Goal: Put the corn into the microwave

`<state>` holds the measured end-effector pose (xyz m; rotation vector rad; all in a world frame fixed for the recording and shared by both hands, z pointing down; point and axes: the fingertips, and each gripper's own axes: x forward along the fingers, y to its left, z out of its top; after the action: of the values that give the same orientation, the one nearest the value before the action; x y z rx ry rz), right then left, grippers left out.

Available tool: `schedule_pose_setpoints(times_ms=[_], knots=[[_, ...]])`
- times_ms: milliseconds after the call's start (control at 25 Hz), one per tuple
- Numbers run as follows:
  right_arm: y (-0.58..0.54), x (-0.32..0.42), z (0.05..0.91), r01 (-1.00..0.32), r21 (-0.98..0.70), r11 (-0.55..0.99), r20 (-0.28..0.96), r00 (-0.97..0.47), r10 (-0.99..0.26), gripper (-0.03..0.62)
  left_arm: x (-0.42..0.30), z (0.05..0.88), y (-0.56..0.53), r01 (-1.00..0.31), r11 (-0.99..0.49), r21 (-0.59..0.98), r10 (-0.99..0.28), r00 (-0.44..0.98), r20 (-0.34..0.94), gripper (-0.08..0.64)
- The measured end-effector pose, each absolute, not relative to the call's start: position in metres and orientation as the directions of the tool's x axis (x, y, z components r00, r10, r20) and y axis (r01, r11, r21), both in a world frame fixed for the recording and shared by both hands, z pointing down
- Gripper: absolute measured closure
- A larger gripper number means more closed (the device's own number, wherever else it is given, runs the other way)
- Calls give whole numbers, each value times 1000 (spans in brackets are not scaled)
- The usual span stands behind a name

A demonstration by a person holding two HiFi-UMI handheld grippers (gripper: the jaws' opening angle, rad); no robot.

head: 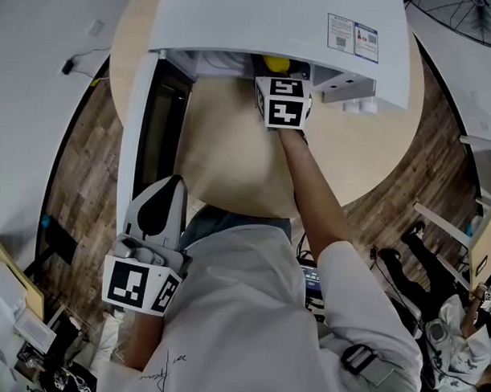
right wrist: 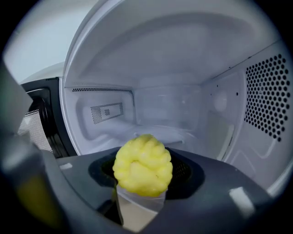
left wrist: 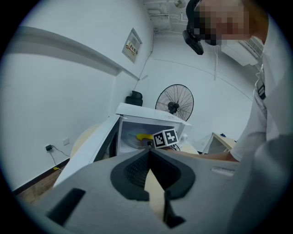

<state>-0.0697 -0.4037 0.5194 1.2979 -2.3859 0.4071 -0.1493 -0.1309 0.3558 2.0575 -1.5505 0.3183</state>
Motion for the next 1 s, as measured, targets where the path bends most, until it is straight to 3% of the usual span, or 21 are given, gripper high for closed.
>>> schedule_pose_setpoints(times_ms=[320, 1000], knots=[[-413, -69, 528, -828, 103, 551, 498, -437, -749, 333, -148, 356, -130, -943, -190, 275, -815, 307, 492, 568], [-421, -75, 540, -831, 90, 548, 527, -427, -734, 333, -143, 356, -127, -943, -188, 274, -815, 305, 493, 568]])
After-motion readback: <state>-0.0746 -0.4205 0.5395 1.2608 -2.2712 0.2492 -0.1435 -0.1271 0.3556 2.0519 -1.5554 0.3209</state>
